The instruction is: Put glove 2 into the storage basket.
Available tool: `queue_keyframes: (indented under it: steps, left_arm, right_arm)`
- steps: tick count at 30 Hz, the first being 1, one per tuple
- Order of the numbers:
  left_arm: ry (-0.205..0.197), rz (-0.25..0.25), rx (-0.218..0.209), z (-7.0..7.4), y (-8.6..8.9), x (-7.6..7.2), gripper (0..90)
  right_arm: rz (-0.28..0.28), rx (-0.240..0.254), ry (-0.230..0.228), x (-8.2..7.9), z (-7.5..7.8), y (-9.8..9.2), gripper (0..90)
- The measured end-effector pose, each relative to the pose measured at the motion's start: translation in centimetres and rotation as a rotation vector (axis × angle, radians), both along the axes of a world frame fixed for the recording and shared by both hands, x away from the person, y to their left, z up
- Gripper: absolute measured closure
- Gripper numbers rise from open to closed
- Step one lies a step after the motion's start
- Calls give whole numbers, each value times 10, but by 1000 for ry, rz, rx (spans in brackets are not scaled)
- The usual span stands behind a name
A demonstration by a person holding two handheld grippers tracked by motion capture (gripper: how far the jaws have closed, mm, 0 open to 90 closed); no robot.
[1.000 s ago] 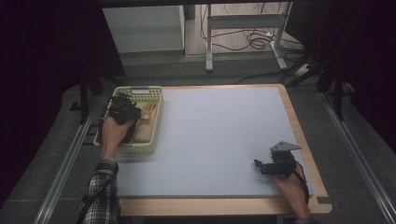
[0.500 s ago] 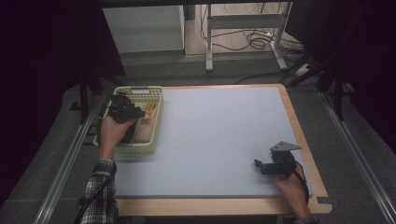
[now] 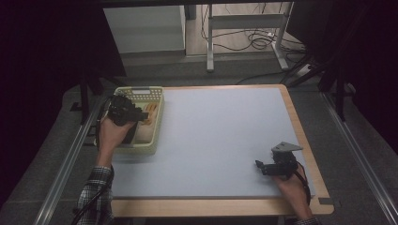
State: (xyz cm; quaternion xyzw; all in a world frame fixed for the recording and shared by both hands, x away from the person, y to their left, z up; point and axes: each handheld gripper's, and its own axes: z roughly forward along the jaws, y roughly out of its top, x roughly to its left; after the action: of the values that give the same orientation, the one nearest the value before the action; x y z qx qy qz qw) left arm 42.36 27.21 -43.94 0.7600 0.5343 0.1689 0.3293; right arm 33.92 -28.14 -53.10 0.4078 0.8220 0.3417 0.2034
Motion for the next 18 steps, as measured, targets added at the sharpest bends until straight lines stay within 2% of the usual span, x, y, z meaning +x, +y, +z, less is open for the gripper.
queue_keyframes:
  steps: [5, 6, 13, 18]
  left_arm:
    - [-38, -69, 25, 7, -18, -18, 13]
    - [-55, -90, 28, 8, -24, -25, 11]
    - [-114, -190, 15, 8, -51, -52, 0]
    - [-146, -268, -9, -1, -73, -73, 0]
  right_arm:
    - [0, -1, -1, 0, 0, 0, 139]
    - [0, -1, -1, 0, 0, 0, 139]
    - [-2, 1, 2, 0, 0, 0, 139]
    - [2, -1, -1, 0, 0, 0, 139]
